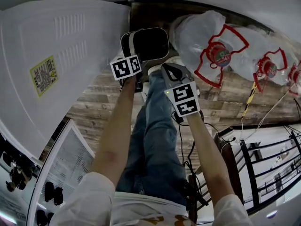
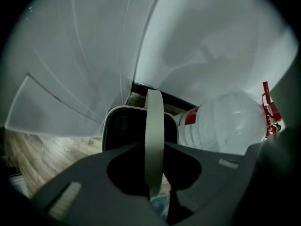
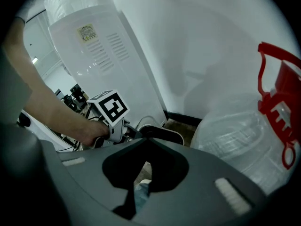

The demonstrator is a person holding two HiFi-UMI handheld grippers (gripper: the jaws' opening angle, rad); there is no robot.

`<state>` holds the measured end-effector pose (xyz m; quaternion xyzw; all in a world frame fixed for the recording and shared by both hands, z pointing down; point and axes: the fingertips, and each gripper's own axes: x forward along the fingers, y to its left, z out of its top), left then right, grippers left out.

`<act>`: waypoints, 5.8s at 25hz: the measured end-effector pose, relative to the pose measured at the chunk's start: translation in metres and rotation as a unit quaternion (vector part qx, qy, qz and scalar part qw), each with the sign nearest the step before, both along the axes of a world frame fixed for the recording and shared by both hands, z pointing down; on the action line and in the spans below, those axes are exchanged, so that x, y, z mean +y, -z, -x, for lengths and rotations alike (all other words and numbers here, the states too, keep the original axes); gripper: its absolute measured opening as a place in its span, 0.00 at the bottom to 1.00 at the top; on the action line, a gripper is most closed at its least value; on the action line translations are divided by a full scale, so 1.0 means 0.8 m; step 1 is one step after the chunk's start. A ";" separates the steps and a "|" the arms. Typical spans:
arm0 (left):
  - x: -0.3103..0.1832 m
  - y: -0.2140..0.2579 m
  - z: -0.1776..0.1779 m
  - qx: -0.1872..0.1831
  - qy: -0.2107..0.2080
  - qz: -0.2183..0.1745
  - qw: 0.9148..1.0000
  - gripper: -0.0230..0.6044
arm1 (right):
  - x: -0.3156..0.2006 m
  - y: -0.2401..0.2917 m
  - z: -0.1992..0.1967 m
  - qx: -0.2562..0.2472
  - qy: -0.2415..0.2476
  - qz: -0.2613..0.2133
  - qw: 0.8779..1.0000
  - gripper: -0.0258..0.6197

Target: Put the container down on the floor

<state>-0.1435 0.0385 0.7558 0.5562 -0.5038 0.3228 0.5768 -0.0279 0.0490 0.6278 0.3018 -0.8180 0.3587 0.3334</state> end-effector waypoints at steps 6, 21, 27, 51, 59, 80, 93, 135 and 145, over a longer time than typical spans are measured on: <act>0.004 -0.005 0.011 -0.016 0.005 0.007 1.000 0.15 | -0.001 0.006 -0.001 -0.004 0.000 -0.004 1.000 0.08; 0.041 -0.018 0.069 -0.122 0.009 0.079 0.989 0.31 | 0.003 0.004 0.008 -0.008 -0.008 0.002 1.000 0.08; 0.060 -0.018 0.085 -0.139 0.009 0.111 0.984 0.39 | 0.001 0.003 0.009 -0.004 -0.009 0.002 1.000 0.08; -0.001 0.073 0.041 -0.095 -0.066 -0.006 0.993 0.22 | -0.016 0.067 0.007 0.019 -0.044 -0.036 0.998 0.08; -0.026 0.155 -0.006 -0.032 -0.094 -0.080 0.992 0.04 | -0.015 0.119 -0.015 0.025 -0.055 -0.058 0.997 0.08; -0.062 0.383 -0.039 0.034 -0.062 -0.194 0.978 0.04 | -0.030 0.286 -0.079 0.048 -0.110 -0.116 0.986 0.08; -0.051 0.557 -0.087 0.065 -0.130 -0.300 0.943 0.04 | -0.015 0.409 -0.094 0.024 -0.124 -0.175 0.976 0.08; 0.013 0.833 -0.028 0.082 -0.104 -0.470 0.873 0.04 | 0.050 0.657 -0.060 -0.036 -0.207 -0.322 0.923 0.08; 0.008 0.830 -0.035 0.090 -0.102 -0.464 0.875 0.04 | 0.049 0.654 -0.064 -0.050 -0.216 -0.320 0.921 0.08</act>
